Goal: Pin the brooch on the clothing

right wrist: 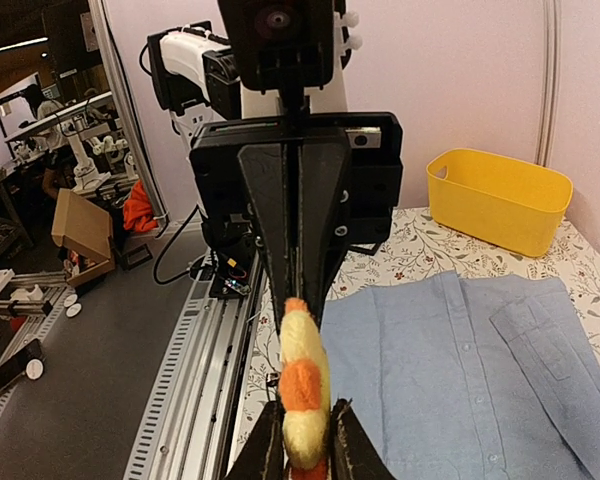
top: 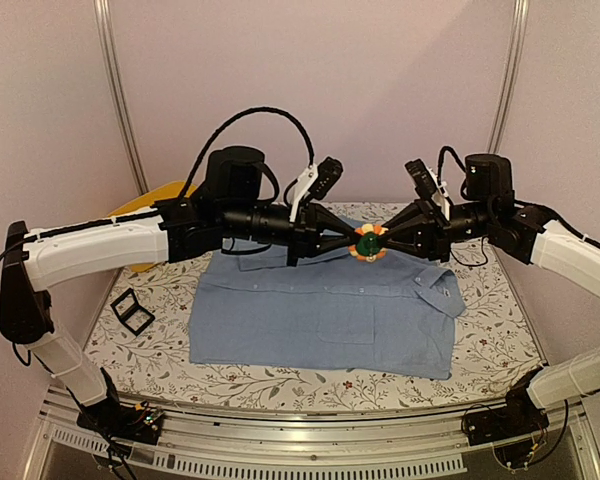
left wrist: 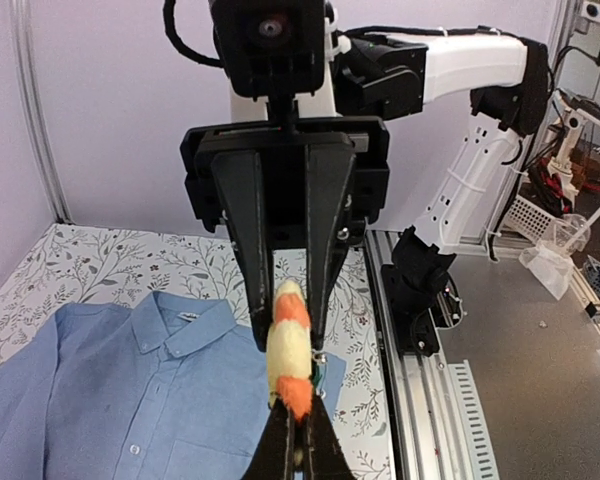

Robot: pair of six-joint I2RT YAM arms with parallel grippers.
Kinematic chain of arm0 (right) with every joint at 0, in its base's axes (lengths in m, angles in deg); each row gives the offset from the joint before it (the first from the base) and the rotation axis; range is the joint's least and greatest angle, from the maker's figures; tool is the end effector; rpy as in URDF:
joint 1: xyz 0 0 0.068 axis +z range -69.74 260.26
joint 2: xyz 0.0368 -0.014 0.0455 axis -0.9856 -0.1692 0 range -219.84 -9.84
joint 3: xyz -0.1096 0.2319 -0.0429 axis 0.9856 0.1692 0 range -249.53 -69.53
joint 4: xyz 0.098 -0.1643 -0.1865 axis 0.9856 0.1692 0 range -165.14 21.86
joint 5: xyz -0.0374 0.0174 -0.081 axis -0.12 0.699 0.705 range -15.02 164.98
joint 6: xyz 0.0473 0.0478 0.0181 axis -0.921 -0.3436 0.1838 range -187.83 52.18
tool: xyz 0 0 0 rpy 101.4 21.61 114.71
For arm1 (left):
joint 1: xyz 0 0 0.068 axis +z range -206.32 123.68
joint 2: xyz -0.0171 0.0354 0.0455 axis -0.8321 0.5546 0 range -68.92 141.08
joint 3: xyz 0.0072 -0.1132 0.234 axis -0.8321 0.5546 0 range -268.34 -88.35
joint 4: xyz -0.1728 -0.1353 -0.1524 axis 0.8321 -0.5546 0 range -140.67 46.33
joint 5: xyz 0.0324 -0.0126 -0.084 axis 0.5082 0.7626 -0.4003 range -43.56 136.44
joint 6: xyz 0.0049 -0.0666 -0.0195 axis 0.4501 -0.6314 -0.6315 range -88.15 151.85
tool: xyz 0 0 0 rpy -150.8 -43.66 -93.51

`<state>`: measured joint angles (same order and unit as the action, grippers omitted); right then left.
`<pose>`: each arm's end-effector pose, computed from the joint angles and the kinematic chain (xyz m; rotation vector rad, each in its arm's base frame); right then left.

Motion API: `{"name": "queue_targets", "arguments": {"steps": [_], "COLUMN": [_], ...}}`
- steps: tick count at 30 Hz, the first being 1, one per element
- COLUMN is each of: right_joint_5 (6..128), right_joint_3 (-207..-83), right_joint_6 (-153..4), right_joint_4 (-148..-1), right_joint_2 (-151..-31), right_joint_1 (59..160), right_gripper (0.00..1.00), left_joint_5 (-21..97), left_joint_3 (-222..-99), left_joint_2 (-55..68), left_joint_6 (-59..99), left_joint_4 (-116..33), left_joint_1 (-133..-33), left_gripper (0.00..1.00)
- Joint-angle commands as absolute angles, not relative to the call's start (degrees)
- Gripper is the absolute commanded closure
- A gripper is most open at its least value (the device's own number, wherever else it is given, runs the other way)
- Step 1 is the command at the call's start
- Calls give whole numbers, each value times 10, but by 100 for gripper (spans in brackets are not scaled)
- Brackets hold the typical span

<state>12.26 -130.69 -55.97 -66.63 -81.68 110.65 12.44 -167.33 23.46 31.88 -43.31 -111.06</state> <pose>0.2283 0.1922 0.3313 -1.3338 1.3550 1.2489 0.2086 -0.3501 0.3370 1.2661 1.4539 -1.1931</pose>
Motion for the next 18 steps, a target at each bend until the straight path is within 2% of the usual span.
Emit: {"name": "queue_targets", "arguments": {"steps": [1, 6, 11, 14, 15, 18], "right_joint_5": [116, 121, 121, 119, 118, 114], "right_joint_3": [-1301, -1300, -1304, -1305, -1305, -1304], "right_joint_6": [-559, -558, -558, -565, -571, -582], "right_joint_4": [-672, -666, -663, -672, -677, -695], "right_joint_2": [-825, -832, -837, -837, -836, -830], "right_joint_1": [1116, 1116, 1117, 1116, 1116, 1116], "right_gripper": [84, 85, 99, 100, 100, 100], "left_joint_5": [132, 135, 136, 141, 146, 149], "left_joint_3": [-1668, -1667, -1667, -1663, -1661, -1644], "left_joint_2": [223, 223, 223, 222, 222, 212], "left_joint_6": [325, 325, 327, 327, 327, 324], "left_joint_4": [-416, -415, -416, -416, -415, -408], "left_joint_1": [-1119, -1119, -1119, -1119, -1118, -1113], "left_gripper": [100, 100, 100, 100, 98, 67]}}
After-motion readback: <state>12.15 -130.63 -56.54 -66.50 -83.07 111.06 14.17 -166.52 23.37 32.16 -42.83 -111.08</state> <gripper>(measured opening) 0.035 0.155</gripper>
